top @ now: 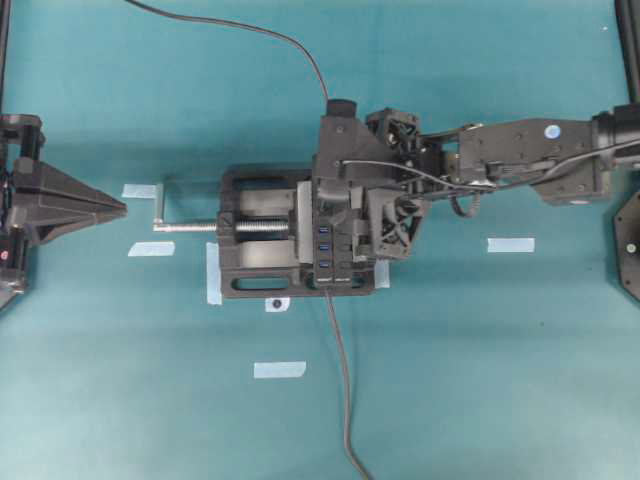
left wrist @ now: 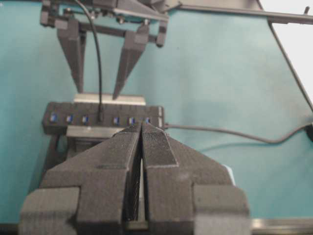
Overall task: Insert the USB into the center port of the fixed hub
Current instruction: 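Open the right gripper and pull it back from the hub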
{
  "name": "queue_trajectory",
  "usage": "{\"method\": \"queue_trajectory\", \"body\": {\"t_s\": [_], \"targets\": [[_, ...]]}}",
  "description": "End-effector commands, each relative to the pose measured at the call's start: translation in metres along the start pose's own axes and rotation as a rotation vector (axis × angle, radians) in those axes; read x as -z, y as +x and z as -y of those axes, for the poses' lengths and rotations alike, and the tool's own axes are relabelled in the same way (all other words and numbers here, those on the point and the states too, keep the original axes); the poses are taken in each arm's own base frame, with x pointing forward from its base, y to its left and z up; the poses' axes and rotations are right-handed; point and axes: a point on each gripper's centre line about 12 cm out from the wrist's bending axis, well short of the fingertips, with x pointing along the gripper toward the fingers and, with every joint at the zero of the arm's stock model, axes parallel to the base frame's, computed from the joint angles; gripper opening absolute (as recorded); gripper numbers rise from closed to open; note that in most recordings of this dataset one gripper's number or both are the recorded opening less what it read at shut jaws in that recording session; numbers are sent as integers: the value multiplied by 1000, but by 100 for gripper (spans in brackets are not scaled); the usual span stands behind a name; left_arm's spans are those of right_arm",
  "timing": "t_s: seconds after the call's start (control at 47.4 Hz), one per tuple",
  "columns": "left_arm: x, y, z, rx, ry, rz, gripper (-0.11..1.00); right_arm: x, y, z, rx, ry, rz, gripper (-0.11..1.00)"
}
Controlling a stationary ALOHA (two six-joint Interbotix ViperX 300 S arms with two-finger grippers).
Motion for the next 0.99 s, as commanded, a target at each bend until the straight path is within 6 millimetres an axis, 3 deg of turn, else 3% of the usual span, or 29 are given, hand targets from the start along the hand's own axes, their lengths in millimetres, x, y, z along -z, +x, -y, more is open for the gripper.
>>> {"method": "queue_trajectory", "body": {"t_s": [0.0, 0.97], "targets": [[-4, 1, 0, 1, 0, 9, 0, -10, -16, 1, -1, 2, 54, 74], [-4, 1, 0, -1, 0, 9, 0, -1, -48, 1, -11, 9, 176, 74]]}}
